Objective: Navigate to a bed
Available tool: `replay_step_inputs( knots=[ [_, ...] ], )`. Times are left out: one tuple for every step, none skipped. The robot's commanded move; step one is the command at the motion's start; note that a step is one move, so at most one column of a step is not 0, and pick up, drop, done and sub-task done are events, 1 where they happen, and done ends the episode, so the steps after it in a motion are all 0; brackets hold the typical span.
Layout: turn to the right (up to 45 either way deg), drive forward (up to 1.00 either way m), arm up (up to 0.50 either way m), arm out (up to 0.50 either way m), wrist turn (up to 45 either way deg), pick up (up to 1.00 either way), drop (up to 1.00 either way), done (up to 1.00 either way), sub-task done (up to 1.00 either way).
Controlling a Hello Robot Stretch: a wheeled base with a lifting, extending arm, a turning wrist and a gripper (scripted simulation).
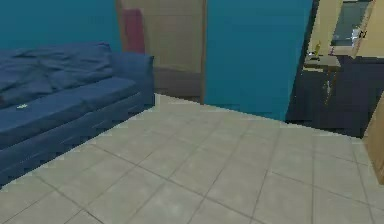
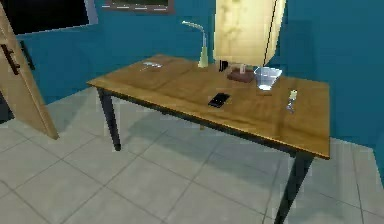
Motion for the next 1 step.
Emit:
replay_step_inputs(
  knots=[
    [33.0,0.0,0.0,0.0,0.0,0.0,0.0,0.0,0.0]
  ],
)
